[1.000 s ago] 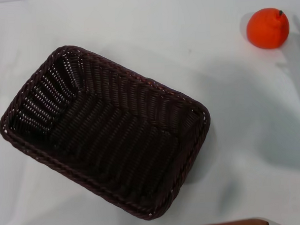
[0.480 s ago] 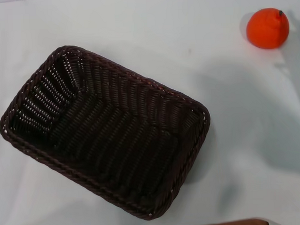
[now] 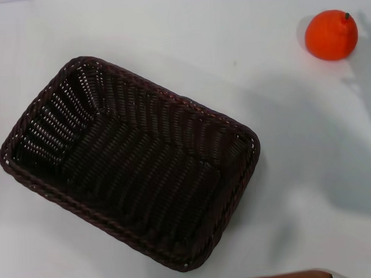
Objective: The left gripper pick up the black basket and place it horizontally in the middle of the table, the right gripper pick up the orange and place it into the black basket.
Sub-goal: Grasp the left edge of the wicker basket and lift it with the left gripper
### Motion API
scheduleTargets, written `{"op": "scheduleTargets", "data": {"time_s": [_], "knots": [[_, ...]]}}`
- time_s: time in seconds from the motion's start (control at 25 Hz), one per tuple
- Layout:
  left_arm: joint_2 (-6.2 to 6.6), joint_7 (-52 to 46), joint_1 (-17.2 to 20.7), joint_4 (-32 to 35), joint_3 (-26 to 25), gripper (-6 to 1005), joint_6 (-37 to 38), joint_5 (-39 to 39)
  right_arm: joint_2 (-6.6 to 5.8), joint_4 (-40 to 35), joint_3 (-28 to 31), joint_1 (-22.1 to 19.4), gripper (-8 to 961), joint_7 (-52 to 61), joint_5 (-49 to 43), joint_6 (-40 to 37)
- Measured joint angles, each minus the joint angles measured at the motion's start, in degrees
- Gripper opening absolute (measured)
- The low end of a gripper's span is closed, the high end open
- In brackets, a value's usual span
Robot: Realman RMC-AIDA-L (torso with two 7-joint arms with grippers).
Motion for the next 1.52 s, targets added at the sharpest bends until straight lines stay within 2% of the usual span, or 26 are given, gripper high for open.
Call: {"op": "scheduleTargets", "data": {"time_s": [0.12,0.2,0.32,0.4,0.56,1.0,1.52], "knots": [[0.03,-12.0,-2.1,-9.4,2.9,744,-0.6,8.0,0.0,0.0,-0.1,0.3,807,0.0,0.0,0.0],[0.12,-19.0,-4.2,-14.7,6.8,751,-1.8,15.1,0.0,-0.1,-0.1,0.4,807,0.1,0.0,0.0],[0.17,-25.2,-7.8,-19.7,13.5,761,-4.4,26.1,0.0,-0.1,-0.1,0.5,808,0.4,-0.1,0.0],[0.13,-28.0,-10.4,-21.2,16.3,802,-6.3,31.6,0.0,-0.1,-0.2,0.5,808,0.4,-0.2,-0.1],[-0.04,-30.5,-13.8,-20.7,20.8,864,-7.2,36.8,0.0,0.0,-0.2,0.5,808,0.4,-0.2,-0.2],[-0.08,-32.2,-15.7,-13.1,36.4,863,6.4,48.5,0.0,0.1,-0.1,0.6,807,0.6,0.0,0.1],[-0.06,-35.8,-19.4,-7.5,43.0,866,8.3,56.7,0.0,0.0,0.1,0.7,808,0.6,0.0,-0.2]]}}
